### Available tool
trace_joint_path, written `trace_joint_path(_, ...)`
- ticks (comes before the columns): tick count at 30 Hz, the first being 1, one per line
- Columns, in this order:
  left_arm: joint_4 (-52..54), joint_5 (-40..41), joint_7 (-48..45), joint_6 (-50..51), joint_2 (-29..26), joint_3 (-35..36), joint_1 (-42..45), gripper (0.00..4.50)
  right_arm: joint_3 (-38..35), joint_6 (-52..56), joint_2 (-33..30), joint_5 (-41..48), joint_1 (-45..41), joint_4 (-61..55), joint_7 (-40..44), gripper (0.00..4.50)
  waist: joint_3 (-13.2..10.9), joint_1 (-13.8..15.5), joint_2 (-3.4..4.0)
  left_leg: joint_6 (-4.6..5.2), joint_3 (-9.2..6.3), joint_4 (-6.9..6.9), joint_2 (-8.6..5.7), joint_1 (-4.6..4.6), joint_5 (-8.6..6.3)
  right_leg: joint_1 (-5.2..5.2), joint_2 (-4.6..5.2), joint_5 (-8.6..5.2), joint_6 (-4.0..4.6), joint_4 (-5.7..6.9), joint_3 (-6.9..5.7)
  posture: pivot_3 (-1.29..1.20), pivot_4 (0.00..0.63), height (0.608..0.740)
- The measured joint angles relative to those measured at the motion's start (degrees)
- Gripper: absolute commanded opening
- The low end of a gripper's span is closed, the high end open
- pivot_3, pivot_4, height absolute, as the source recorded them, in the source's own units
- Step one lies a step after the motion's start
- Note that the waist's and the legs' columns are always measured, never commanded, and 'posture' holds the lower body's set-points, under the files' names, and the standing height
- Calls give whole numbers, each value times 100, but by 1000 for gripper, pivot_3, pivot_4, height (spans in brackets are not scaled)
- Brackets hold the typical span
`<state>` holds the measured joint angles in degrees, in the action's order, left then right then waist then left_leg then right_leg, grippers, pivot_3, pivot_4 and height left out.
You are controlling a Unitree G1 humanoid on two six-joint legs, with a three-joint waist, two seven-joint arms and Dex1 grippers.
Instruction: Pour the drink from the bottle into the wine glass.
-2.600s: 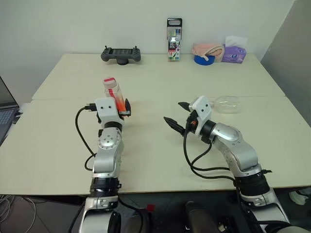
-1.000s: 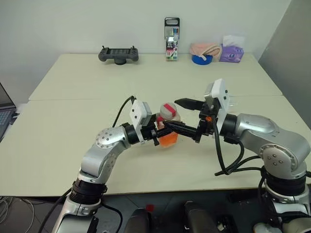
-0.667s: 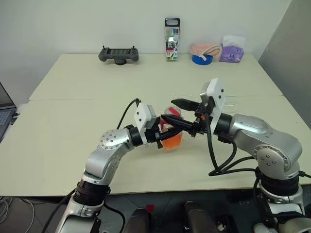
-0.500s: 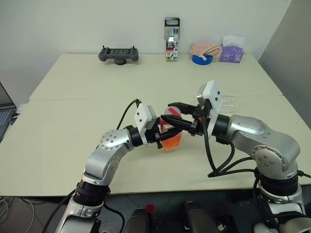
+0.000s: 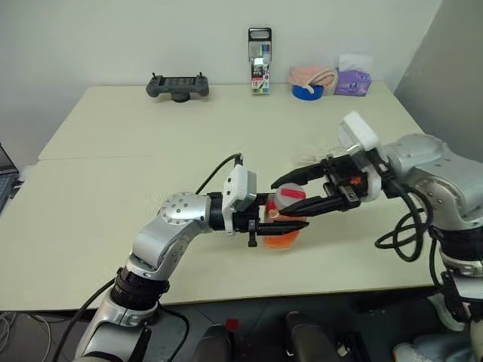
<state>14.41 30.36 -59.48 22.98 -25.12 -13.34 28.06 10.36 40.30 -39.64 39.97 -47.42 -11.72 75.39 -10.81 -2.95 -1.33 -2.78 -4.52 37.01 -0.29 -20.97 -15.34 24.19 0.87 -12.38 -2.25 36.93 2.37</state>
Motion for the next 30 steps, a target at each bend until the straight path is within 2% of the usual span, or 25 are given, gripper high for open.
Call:
trace_joint_path(1, -35, -3, 12, -10, 10, 1, -1, 1716, 11, 3, 20, -2, -25, 70, 18, 1895, -2, 5, 0, 0, 0, 1, -1, -7, 0, 3, 2, 0, 0, -4, 0, 0, 150, 740)
trace_joint_path(5, -83, -37, 177, -136, 22, 132, -25, 1715, -65, -67, 14, -72, -47, 52, -89, 3220, -2, 33, 0, 2, 1, 1, -13, -10, -6, 2, 21, 0, 0, -9, 2, 0, 150, 740)
trace_joint_path(9, -419, -187, 450, -213, 28, 440, -64, 1713, -494, -88, 9, -106, 269, -281, -715, 3226, -2, 98, 0, 2, 0, 3, -13, -10, -6, 2, 21, 0, -1, -8, 0, 0, 150, 740)
trace_joint_path(13, -579, -288, 529, -343, 114, 501, -69, 1713, -830, 298, 58, -100, 706, -1063, -1807, 3226, -2, 126, 0, 2, -1, 5, -13, -12, -6, 1, 20, 0, -1, -8, 0, 0, 150, 740)
trace_joint_path(18, -690, -400, 549, -569, 230, 532, -52, 1713, -983, 920, 562, -61, 1242, -1974, -3344, 3226, -2, 115, 0, 2, 1, 4, -12, -8, -6, 2, 19, -1, 0, -4, 4, 0, 150, 740)
trace_joint_path(23, -851, -456, 507, -704, 299, 540, -22, 1713, -981, 1584, 1379, -25, 1471, -2698, -4945, 3226, -2, 114, 0, 1, 1, 6, -12, -8, -6, 1, 17, 0, 0, -2, 5, 0, 150, 740)
trace_joint_path(30, -1017, -532, 480, -758, 354, 534, -6, 1713, -919, 2170, 1793, -24, 1460, -2975, -5932, 3226, -2, 114, 1, 2, 1, 4, -12, -8, -6, 1, 17, -1, 0, -5, 4, 0, 150, 740)
